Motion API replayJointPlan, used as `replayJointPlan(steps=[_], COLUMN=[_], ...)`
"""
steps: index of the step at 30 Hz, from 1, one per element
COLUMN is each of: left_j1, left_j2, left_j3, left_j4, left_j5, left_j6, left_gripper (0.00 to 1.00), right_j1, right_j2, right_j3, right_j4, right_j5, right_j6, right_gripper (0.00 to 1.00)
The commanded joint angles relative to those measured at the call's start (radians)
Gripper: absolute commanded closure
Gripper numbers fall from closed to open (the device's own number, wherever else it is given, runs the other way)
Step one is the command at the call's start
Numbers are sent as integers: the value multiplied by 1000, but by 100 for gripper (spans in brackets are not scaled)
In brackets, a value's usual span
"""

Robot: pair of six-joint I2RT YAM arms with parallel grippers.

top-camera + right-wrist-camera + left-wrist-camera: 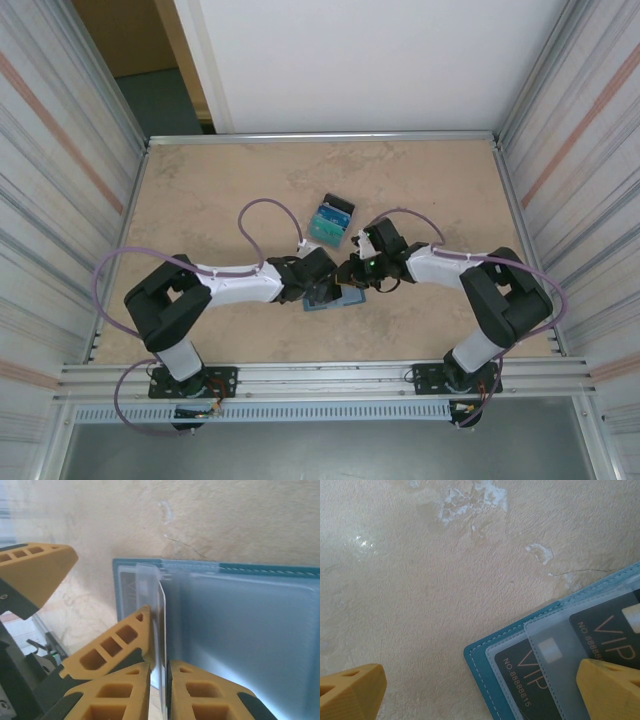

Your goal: Take the credit cards out of the card holder

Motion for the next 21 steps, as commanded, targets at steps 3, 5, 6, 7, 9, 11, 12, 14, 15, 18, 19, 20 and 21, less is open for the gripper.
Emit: replayJointPlan(steps=[3,5,6,7,9,11,12,14,15,18,19,20,21], left_j1=[-5,-5,-6,-5,-6,-5,-5,-5,-5,-4,-5,-3,-1], left_j2=[42,41,41,42,39,35,33,30,28,25,26,23,21], left_j3=[-2,-2,-3,-3,-4,-6,-9,-12,-14,-21,-24,-27,-33], left_j4=[-47,-46,-47,-47,-47,-47,-49,-53,-55,-57,-58,-56,-54], left_j5=[9,11,9,11,9,8,5,-1,-4,-12,-14,-16,-15], left_j6=[-21,-21,-23,-22,-25,-26,-27,-32,-33,-37,-38,-38,-38], left_gripper=[1,1,1,1,1,1,1,1,1,1,1,1,1], right_j1=[-7,-7,-5,-5,-5,-7,-7,-9,-11,-18,-20,-24,-26], right_j2=[40,52,58,62,65,58,50,30,16,-21,-34,-48,-63], right_j3=[-8,-5,-6,-4,-5,-5,-4,-3,0,5,4,5,6], right_j4=[101,105,105,104,96,75,58,22,-3,-73,-94,-118,-141], right_j5=[-71,-72,-71,-66,-56,-36,-23,8,30,91,107,129,149], right_j6=[40,43,43,42,39,31,23,8,-2,-31,-38,-47,-55], right_gripper=[83,83,82,82,83,88,91,93,95,97,98,99,99])
